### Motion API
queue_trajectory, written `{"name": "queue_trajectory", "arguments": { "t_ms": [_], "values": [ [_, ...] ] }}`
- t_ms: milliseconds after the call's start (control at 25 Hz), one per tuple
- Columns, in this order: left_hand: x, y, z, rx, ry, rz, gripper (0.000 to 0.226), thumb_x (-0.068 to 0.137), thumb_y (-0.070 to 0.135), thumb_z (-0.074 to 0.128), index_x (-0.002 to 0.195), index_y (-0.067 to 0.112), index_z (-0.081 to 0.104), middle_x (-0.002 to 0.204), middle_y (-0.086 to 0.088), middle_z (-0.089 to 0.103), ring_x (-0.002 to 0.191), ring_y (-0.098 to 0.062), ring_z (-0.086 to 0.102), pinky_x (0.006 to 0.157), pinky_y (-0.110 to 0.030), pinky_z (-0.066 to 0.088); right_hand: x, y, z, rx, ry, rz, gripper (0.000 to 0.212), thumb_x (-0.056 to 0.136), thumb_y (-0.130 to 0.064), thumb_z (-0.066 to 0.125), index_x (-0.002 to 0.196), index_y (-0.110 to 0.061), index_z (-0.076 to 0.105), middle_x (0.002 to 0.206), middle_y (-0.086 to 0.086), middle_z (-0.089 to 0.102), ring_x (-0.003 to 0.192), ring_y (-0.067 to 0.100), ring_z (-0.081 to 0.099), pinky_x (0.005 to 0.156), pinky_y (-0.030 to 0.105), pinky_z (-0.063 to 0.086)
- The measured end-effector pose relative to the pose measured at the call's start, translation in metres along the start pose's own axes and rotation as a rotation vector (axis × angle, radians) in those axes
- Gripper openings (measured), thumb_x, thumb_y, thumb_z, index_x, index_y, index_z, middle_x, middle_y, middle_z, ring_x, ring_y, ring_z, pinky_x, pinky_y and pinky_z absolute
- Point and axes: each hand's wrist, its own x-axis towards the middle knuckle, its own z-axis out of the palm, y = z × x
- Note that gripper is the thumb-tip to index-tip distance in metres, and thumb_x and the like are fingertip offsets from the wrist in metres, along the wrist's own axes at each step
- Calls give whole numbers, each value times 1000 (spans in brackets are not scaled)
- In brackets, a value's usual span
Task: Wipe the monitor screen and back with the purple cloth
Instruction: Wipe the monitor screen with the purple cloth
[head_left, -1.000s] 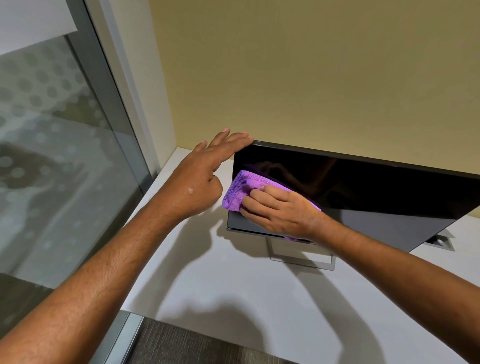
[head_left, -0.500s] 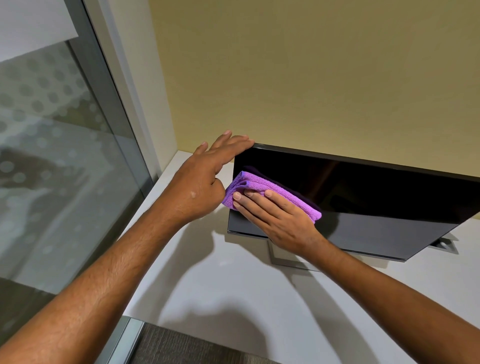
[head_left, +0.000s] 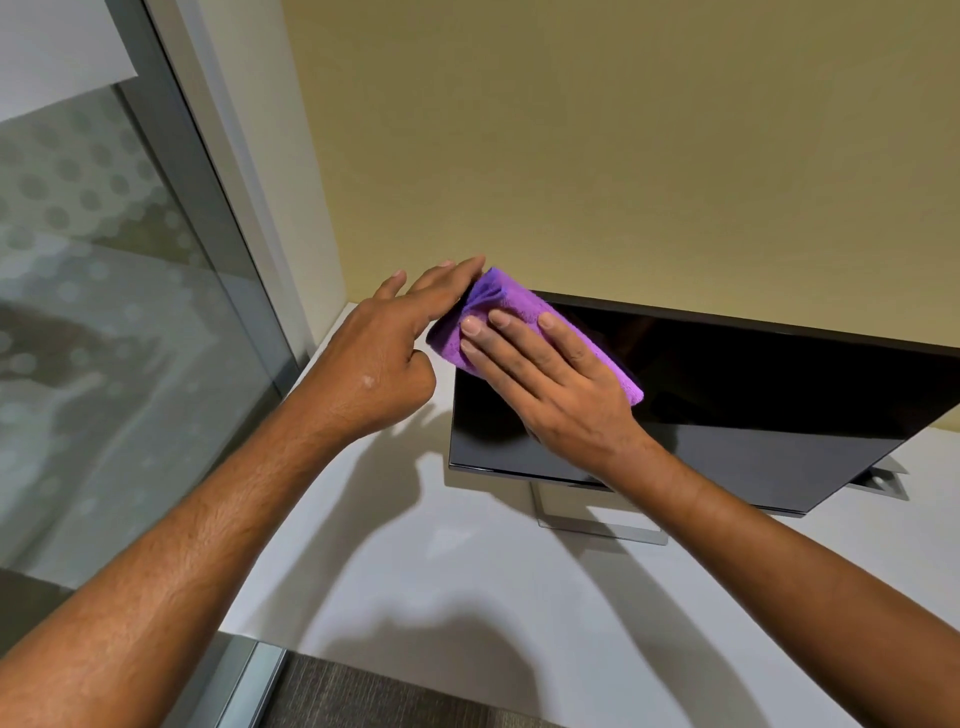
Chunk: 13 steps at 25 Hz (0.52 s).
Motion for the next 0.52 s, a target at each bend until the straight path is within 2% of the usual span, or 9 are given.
{"name": "queue_trajectory", "arguments": {
  "t_ms": [80,160,240,400,520],
  "values": [
    [1,-4,1,-8,-5,3,114,71,-22,38,169,35,26,162,30,27,156,15,15,131,-15,2,6,2,1,-11,26,70,63,101,-12,71,159,-8,48,166,8,45,155,27,42,119,51,46],
    [0,-6,1,-25,-7,1,115,71,-22,38,169,34,25,166,26,29,159,10,17,130,-14,2,7,0,4,-14,21,114,66,97,-11,75,158,-5,49,165,11,46,155,30,43,120,53,45],
    [-1,-6,2,-34,-11,4,115,71,-22,38,170,34,24,170,21,31,159,11,16,131,-14,2,9,-6,6,-7,13,114,65,98,-12,75,158,-4,49,165,13,46,155,31,42,121,52,44],
    [-1,-3,1,-53,-15,-25,115,73,-22,38,169,38,24,170,20,28,150,25,9,129,-11,1,9,-15,10,33,-13,70,64,101,-14,72,159,-4,47,166,13,44,156,30,40,122,49,44],
    [-2,1,-1,-58,-21,-42,111,75,-20,38,169,39,25,172,17,27,153,21,9,133,-20,3,-1,-21,13,70,-46,25,58,105,-9,63,160,-4,45,167,12,43,156,28,39,123,47,43]
  ]
}}
